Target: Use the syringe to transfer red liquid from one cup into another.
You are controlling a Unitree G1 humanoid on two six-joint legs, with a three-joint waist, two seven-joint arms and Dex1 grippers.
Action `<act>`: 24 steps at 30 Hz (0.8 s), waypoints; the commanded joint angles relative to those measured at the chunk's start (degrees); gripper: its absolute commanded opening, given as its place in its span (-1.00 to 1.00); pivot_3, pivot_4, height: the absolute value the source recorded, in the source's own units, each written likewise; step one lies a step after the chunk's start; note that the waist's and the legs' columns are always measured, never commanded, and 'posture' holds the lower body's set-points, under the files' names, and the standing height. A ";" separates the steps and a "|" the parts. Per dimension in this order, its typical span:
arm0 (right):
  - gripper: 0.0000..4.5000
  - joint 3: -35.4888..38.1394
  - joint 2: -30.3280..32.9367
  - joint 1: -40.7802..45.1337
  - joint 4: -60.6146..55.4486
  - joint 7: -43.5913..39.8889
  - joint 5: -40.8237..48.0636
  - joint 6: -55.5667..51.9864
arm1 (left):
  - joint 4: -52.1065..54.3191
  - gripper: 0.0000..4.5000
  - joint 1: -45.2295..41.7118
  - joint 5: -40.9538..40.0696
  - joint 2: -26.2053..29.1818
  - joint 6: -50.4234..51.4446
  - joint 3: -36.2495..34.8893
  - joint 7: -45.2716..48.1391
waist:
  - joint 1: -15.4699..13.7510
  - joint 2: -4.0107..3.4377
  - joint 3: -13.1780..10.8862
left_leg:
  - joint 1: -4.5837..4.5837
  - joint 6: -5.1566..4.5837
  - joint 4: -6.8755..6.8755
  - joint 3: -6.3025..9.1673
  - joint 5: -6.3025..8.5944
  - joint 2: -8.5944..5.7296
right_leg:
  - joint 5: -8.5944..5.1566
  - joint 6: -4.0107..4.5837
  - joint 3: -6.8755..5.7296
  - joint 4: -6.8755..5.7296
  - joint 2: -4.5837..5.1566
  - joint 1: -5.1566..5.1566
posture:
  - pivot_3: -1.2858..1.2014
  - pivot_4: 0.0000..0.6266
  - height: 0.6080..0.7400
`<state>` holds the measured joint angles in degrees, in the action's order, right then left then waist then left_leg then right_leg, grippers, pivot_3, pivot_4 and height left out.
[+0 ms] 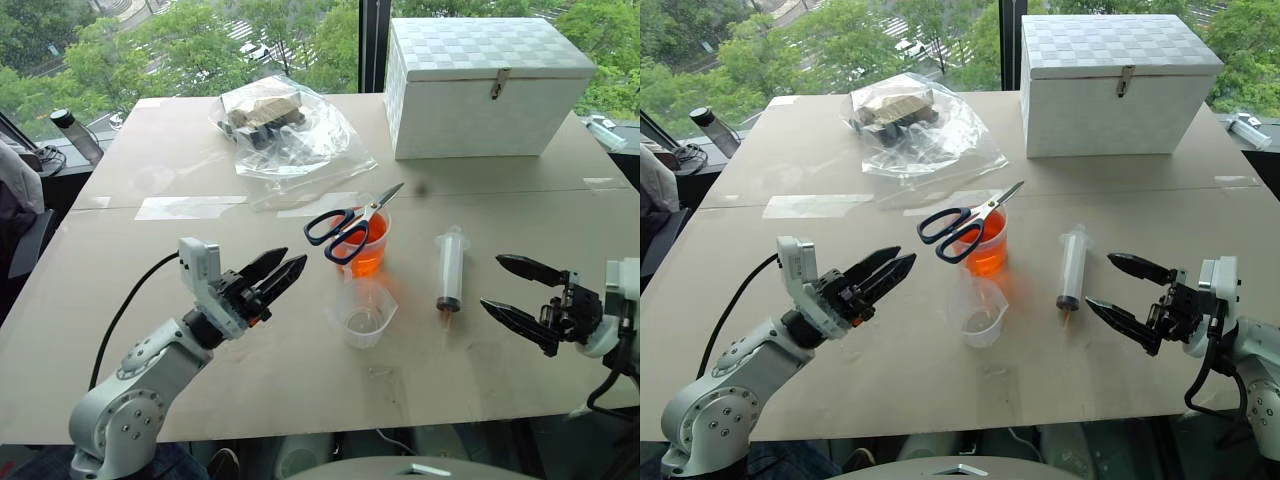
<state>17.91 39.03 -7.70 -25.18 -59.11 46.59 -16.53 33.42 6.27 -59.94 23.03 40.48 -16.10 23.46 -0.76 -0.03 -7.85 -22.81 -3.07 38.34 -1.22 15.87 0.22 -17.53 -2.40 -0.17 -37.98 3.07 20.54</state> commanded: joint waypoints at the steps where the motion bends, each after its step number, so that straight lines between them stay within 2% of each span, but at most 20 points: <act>1: 0.96 0.56 1.06 2.02 -5.12 2.26 2.04 -1.80 | -1.35 0.19 -1.00 -5.09 -1.89 0.64 0.21 -1.64 | 0.01 0.13 -0.06 | 0.00 0.00 0.00 0.00 0.00 0.00 | 0.00 0.00 0.00 0.00 -0.01 0.00 | 0.03 -0.52 1.00; 5: 0.96 0.44 1.14 2.38 -6.60 2.99 1.95 -2.55 | -3.86 0.19 -3.21 -10.45 -3.73 1.49 0.50 -3.19 | -0.12 0.17 -0.09 | -0.02 0.03 0.01 0.05 -0.02 0.00 | 0.00 0.00 -0.03 0.00 -0.05 0.00 | 0.03 -0.52 1.00; 8: 0.96 0.04 0.56 2.50 -7.07 3.53 1.19 -2.14 | -5.33 0.19 -4.30 -10.25 -4.81 1.04 1.89 -2.61 | -0.03 0.17 -0.09 | -0.03 0.05 0.05 0.03 -0.04 -0.01 | 0.00 0.00 -0.02 0.00 -0.05 -0.02 | 0.03 -0.52 1.00; 12: 0.96 0.14 0.34 2.16 -7.61 3.93 0.83 -2.07 | -6.74 0.19 -5.39 -13.84 -6.04 1.48 1.54 -3.16 | 0.09 0.17 -0.09 | -0.02 0.07 0.05 0.03 -0.05 -0.01 | 0.00 0.00 -0.01 0.00 -0.08 -0.03 | 0.03 -0.52 1.00; 24: 0.96 -0.50 0.42 4.11 -8.60 4.44 1.07 -1.82 | -10.95 0.19 -7.72 -15.09 -6.82 1.49 2.72 -3.44 | 0.04 0.19 -0.10 | -0.01 0.15 0.07 0.04 -0.10 -0.02 | 0.00 0.00 -0.02 -0.01 -0.09 -0.04 | 0.03 -0.52 1.00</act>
<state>16.68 39.46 -4.38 -31.36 -54.65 46.87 -19.29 22.22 -0.99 -74.44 16.40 42.28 -13.37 19.66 -0.72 0.15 -7.95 -22.82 -2.93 38.41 -1.18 15.77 0.20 -17.53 -2.40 -0.19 -37.99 2.98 20.49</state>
